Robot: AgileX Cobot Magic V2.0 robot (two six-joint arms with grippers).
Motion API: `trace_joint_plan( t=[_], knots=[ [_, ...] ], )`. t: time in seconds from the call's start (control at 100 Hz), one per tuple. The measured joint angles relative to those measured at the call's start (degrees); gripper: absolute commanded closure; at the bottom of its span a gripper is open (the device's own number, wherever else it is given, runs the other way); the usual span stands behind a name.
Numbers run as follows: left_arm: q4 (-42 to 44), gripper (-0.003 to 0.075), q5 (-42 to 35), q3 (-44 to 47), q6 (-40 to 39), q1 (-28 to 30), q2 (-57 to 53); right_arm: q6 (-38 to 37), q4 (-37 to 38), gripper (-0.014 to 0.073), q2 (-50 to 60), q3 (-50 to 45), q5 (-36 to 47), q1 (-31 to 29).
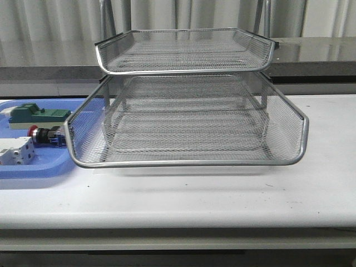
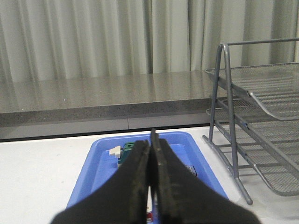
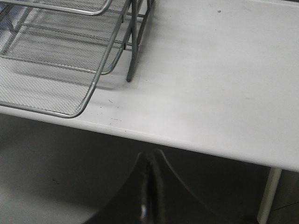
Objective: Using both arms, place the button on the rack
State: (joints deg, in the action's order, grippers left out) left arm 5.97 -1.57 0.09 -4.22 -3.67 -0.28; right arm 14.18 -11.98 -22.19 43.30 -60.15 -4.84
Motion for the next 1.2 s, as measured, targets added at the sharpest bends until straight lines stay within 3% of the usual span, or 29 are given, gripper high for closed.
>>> trace_joint_plan(
  t=[0.22,0.38,0.7,0.86,1.2],
  knots=[
    [-6.38,0.0740,1.57,-1.57,0.00,0.00,0.16,0.00,0.00,0.0654,0.00,0.00,0.00,0.00],
    [-8.64,0.0740,6.99,-11.43,0.00,0.00,6.46,0.00,0.00,0.0654,0.00,0.00,0.00,0.00],
    [-9.55,0.0740,30.22,-37.47,0.11,0.00,34.40,0.00,0.00,0.0654,0.00,0.00,0.00,0.00],
    [-9.55,0.0740,38.62,-48.02,4.58,0.00,48.81,0.00,0.00,0.0654,0.00,0.00,0.00,0.00],
    [-9.55,0.0733,40.95,-63.17,10.98,0.00,73.19,0.00,0.00,0.0654,0.00,0.00,0.00,0.00]
  ],
)
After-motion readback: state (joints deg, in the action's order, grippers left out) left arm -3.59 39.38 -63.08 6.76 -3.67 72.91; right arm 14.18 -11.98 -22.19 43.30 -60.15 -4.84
